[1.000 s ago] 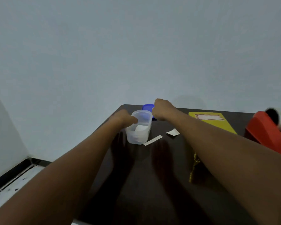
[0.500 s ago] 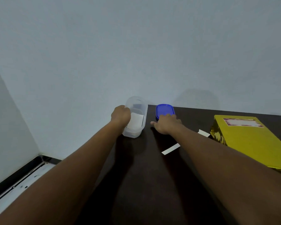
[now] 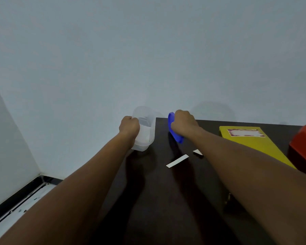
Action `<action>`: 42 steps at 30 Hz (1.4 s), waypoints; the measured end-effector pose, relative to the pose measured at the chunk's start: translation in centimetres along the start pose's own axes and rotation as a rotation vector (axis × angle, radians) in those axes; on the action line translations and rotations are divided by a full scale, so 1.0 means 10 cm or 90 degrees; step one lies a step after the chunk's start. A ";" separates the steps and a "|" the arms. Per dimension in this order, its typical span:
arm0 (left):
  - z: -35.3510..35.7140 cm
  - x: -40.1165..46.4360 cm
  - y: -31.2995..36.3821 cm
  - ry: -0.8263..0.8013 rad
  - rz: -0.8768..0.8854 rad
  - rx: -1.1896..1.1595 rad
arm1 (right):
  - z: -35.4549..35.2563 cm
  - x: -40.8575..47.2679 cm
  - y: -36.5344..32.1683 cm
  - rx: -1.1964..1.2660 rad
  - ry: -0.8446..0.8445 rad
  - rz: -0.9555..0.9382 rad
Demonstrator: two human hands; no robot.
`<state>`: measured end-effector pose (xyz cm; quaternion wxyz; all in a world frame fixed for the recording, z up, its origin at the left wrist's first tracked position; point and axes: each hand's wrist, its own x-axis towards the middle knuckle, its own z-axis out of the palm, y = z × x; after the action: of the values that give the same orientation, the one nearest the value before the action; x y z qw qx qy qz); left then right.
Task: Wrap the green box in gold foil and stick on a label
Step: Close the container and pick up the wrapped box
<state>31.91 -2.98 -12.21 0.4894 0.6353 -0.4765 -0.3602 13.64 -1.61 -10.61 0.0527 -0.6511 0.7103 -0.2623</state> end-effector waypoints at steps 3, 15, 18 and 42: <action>0.03 -0.11 0.10 -0.006 -0.009 -0.022 | -0.23 0.00 0.02 0.249 0.105 0.109; 0.65 -1.10 0.82 -0.101 -0.022 -0.273 | -0.83 -0.69 0.15 0.681 0.030 0.291; 0.77 -1.26 0.92 -0.109 0.009 -0.319 | -0.88 -0.76 0.19 0.679 0.050 0.278; 0.67 -1.55 1.31 -0.245 -0.016 -0.328 | -1.55 -1.20 0.70 0.708 0.088 0.153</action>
<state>17.93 9.13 -1.44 0.5307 0.4164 -0.4456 -0.5886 2.65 14.67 -3.59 0.3705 -0.4218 0.5359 -0.6306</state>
